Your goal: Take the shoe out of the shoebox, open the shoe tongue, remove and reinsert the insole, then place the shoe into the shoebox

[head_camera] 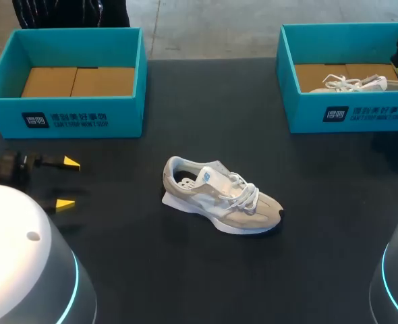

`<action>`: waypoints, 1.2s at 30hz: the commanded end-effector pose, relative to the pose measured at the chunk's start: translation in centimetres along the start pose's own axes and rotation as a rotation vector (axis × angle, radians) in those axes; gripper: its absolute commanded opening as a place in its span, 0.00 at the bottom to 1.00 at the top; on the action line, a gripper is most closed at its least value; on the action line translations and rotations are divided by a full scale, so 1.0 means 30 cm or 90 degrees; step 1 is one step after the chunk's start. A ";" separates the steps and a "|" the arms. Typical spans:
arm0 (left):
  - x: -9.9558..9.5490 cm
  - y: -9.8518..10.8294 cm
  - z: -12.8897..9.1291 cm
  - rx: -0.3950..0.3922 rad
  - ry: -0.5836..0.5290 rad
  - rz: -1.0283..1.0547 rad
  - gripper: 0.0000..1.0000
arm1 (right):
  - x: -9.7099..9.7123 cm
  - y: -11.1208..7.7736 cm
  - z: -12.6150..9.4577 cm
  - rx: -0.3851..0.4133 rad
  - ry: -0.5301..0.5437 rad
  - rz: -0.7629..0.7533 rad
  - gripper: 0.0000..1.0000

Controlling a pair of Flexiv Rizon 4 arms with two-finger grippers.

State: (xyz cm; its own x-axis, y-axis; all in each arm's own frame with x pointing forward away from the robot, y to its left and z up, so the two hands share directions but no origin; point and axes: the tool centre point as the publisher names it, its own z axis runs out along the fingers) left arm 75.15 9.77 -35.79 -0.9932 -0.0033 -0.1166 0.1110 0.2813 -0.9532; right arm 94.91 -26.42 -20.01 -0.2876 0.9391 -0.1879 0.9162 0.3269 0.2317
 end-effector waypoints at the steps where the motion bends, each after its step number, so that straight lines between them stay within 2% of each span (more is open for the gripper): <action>1: -0.019 0.004 0.034 0.002 0.004 0.000 1.00 | -0.001 0.000 0.001 0.000 0.000 0.000 1.00; 25: -0.144 -0.007 0.215 -0.011 0.122 0.030 1.00 | -0.001 0.000 0.001 0.000 0.000 0.000 1.00; 36: -0.145 -0.047 0.326 -0.022 0.157 0.045 1.00 | -0.001 0.000 0.001 0.000 0.000 0.000 1.00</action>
State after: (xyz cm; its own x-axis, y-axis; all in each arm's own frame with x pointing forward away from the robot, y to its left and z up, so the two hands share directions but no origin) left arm 79.31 0.78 -36.82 -0.9655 0.2337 -0.1149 0.1827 0.2933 -0.9384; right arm 94.91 -26.41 -20.01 -0.2877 0.9391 -0.1879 0.9162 0.3270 0.2317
